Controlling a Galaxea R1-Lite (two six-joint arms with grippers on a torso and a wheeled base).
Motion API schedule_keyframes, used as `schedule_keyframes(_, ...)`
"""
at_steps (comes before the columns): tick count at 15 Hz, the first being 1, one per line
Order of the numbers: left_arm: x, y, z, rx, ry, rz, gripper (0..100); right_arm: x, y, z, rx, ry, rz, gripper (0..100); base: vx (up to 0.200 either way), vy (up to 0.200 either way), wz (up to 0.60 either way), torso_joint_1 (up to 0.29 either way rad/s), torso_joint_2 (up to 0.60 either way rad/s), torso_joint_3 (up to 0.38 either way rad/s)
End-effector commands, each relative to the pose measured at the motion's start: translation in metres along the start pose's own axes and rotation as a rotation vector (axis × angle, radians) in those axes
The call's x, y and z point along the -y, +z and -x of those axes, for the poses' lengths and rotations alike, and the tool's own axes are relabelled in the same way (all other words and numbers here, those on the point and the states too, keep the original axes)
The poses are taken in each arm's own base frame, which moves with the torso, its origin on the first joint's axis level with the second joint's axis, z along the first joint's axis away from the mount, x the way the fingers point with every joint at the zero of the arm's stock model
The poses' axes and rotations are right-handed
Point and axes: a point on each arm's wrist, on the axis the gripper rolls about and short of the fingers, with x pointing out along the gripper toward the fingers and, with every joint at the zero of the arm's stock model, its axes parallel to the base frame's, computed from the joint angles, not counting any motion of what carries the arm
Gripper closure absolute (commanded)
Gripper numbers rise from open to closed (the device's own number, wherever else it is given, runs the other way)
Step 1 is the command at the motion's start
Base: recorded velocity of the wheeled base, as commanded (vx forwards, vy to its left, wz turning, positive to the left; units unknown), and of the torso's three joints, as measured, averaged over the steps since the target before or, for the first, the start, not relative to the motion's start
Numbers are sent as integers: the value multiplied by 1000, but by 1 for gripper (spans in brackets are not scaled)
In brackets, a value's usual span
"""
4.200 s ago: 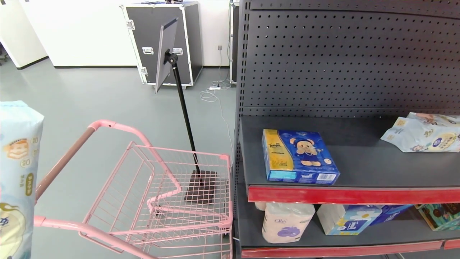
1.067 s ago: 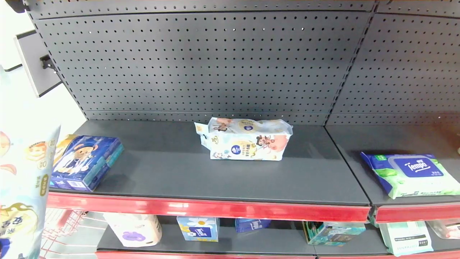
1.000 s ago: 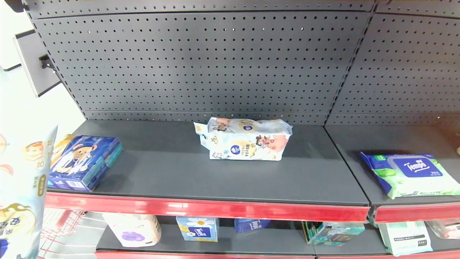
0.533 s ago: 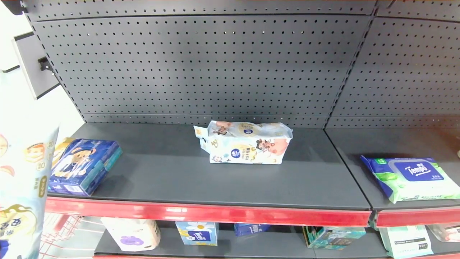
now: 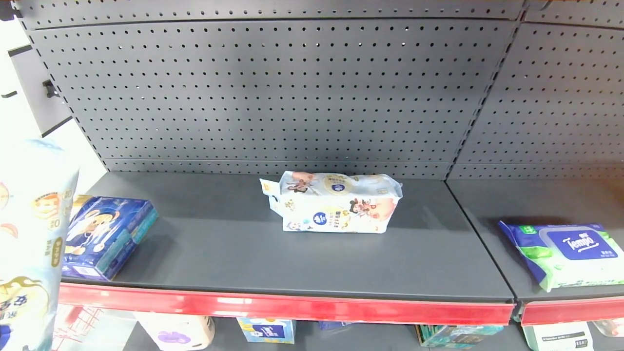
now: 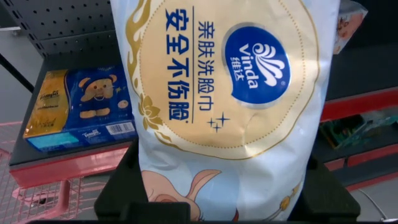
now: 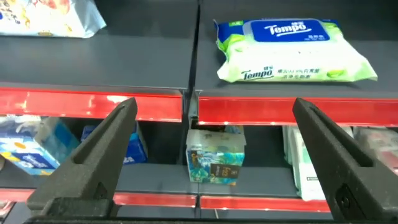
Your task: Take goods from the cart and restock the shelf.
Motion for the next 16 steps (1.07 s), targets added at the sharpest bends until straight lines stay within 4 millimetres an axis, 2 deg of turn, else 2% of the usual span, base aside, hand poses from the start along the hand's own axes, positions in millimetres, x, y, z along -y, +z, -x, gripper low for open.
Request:
schedule_keyframes(1,0,2,-2,-4,-4,-6,100,0,45,-6,-23,52,8,0,0,0,0,0,0,0)
schedule_keyframes(2,0,2,-2,-7,-4,-16,100,0,77,-16,-40,46,-2,0,0,0,0,0,0,0)
schedule_keyframes(3,-1,2,-4,-17,-5,-45,100,1,166,-59,-38,38,-114,0,0,0,0,0,0,0)
schedule_keyframes(4,-2,3,-8,-34,-1,-46,100,-1,192,-90,-69,81,-120,0,0,0,0,0,0,0)
schedule_keyframes(6,-5,16,-19,-23,-4,-39,100,-17,199,-141,-151,296,-32,0,0,0,0,0,0,0)
schedule_keyframes(7,-7,20,-26,-14,-2,-42,100,-21,193,-171,-194,372,-30,0,0,0,0,0,0,0)
schedule_keyframes(8,-7,21,-28,-10,-3,-45,100,-23,188,-182,-212,414,-25,0,0,0,0,0,0,0)
schedule_keyframes(9,-10,25,-36,-27,-6,-47,100,-29,167,-220,-278,532,39,0,0,0,0,0,0,0)
schedule_keyframes(10,-11,25,-41,-45,-8,-42,100,-29,153,-242,-312,612,79,0,0,0,0,0,0,0)
schedule_keyframes(12,-10,25,-43,-53,-38,-39,100,-33,138,-275,-319,805,128,0,0,0,0,0,0,0)
schedule_keyframes(14,-8,23,-43,-48,-130,-33,100,-37,128,-306,-312,885,168,0,0,0,0,0,0,0)
schedule_keyframes(16,-8,24,-44,-47,-150,-33,100,-44,122,-331,-292,962,188,0,0,0,0,0,0,0)
